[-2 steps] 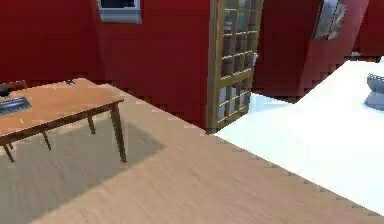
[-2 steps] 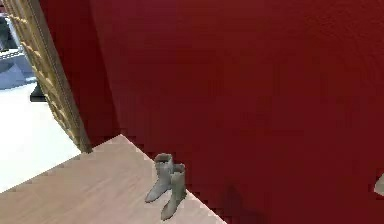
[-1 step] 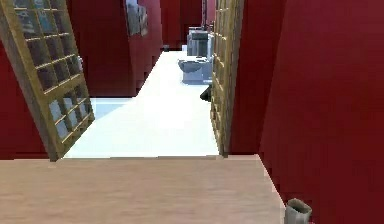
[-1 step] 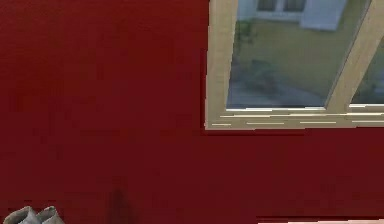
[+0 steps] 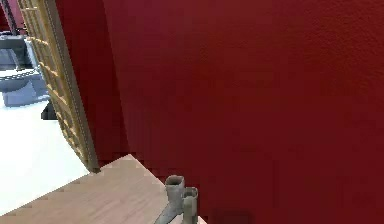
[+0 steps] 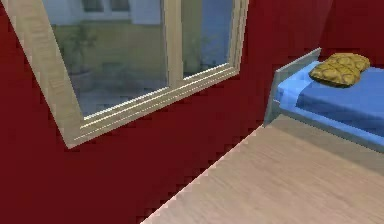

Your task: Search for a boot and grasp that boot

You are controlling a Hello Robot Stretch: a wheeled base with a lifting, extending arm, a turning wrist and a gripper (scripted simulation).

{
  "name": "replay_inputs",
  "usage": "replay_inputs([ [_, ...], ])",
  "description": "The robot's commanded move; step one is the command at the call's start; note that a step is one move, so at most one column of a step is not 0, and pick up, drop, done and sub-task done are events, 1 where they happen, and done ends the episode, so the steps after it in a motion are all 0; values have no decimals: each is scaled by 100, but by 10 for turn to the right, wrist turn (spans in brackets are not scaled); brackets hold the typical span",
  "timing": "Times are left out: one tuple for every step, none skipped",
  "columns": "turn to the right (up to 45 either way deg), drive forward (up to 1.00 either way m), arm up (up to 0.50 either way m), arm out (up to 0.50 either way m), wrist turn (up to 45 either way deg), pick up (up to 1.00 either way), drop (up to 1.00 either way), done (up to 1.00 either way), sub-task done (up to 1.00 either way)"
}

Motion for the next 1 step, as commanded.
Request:
replay_inputs([
  [0, 35, 0, 0, 0, 0, 0, 0, 0],
])
